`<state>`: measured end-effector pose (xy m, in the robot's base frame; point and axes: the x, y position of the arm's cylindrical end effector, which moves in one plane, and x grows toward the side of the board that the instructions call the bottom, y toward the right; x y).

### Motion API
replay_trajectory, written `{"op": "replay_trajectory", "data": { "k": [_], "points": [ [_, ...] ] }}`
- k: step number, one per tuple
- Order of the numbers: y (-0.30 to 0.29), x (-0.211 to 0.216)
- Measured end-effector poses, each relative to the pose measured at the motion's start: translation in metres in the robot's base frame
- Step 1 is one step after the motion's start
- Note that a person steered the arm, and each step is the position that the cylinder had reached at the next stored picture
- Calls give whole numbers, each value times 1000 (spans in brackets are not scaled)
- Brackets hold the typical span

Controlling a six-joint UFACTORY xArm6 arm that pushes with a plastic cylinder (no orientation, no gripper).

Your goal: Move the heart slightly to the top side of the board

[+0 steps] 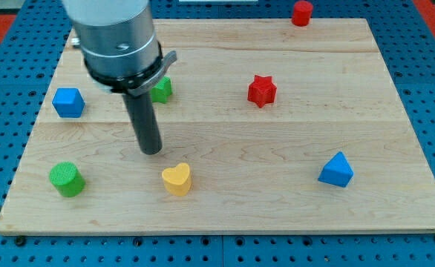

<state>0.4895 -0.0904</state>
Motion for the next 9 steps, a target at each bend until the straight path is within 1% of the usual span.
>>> {"op": "replay_trajectory", "data": {
  "k": [1,5,6,7,8,9],
  "points": [
    [22,-8],
    [25,-8],
    [47,-12],
    [52,-21],
    [57,5],
    [109,40]
  ]
}}
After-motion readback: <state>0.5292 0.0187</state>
